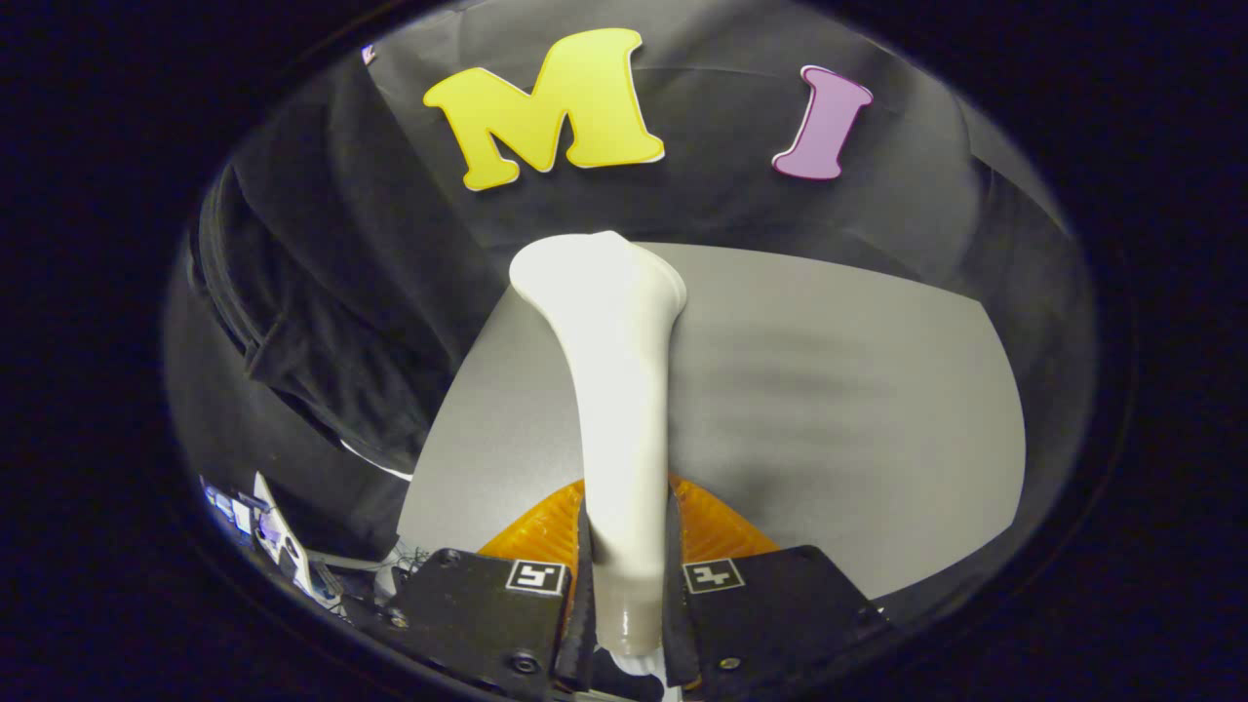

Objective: Iron the clothes twice with a garment steamer, once on the left side and once on the right side.

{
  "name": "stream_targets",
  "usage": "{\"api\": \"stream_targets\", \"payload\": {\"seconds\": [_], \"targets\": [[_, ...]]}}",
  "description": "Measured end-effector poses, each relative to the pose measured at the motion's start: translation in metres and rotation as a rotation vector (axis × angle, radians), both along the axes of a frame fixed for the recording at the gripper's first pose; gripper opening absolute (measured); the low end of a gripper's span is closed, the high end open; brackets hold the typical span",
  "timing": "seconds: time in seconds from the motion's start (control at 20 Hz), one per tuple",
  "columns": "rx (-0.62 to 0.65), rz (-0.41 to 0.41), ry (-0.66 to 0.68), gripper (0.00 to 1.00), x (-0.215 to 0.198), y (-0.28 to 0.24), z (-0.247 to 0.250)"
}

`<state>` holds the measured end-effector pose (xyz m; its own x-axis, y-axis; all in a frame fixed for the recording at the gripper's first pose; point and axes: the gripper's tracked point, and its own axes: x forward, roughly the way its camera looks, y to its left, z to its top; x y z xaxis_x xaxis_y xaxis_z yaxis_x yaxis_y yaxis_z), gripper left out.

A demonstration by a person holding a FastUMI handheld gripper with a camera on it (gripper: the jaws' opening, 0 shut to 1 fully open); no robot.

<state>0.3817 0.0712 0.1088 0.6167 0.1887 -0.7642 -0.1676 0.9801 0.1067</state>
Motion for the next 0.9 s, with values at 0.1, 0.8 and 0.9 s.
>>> {"api": "stream_targets", "payload": {"seconds": [0.1, 0.8, 0.9], "targets": [[0.005, -0.006, -0.005, 0.3, -0.01, 0.003, 0.0], [0.108, -0.073, -0.195, 0.29, -0.076, 0.021, 0.054], [0.107, -0.068, -0.235, 0.29, -0.084, 0.031, 0.064]]}}
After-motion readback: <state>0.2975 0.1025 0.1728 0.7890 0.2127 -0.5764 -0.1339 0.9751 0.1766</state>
